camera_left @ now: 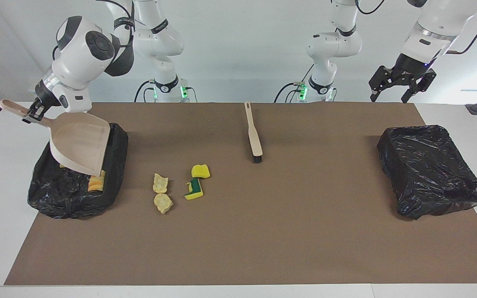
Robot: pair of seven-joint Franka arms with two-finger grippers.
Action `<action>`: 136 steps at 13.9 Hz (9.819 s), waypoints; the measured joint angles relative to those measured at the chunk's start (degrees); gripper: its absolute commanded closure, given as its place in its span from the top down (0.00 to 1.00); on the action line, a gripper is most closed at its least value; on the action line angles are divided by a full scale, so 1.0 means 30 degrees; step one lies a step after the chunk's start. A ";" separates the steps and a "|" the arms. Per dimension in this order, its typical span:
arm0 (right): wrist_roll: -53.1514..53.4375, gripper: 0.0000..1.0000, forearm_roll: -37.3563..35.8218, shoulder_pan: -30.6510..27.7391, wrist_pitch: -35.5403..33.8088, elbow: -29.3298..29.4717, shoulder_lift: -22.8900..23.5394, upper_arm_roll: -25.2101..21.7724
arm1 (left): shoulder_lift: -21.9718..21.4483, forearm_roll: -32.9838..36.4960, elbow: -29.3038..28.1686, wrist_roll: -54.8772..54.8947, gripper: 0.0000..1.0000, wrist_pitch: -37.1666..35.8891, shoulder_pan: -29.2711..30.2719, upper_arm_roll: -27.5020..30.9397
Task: Sweep and dump trash in bin
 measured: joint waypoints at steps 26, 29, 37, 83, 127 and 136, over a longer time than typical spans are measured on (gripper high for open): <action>3.2308 0.00 1.8749 0.9793 -0.4295 0.4640 0.5110 0.0591 | -0.0631 0.0002 -0.0877 0.0021 1.00 -0.0501 0.0018 0.0025; 3.3948 0.00 1.9876 1.0639 -0.3818 0.6059 0.6772 0.0593 | -0.0631 0.0002 -0.0878 0.0021 1.00 -0.0501 0.0018 0.0025; 3.5707 0.00 2.0431 1.1889 -0.1915 0.8810 1.1070 0.0509 | -0.0632 0.0002 -0.0878 0.0021 1.00 -0.0501 0.0018 0.0025; 3.7046 0.63 2.0279 1.7826 0.7632 -0.5320 0.3198 0.0438 | -0.0633 0.0002 -0.0883 0.0021 1.00 -0.0501 0.0018 0.0025; 2.4070 0.00 1.1569 0.3158 0.4020 -0.2122 0.3973 -0.0038 | 1.1077 0.0663 0.0451 -0.8404 1.00 0.9719 -1.1352 -0.0599; 2.3821 0.00 1.1570 0.3173 0.4197 -0.1759 0.4541 0.0137 | 1.1074 0.0696 0.0640 -0.8391 0.00 0.8833 -1.1536 -0.0430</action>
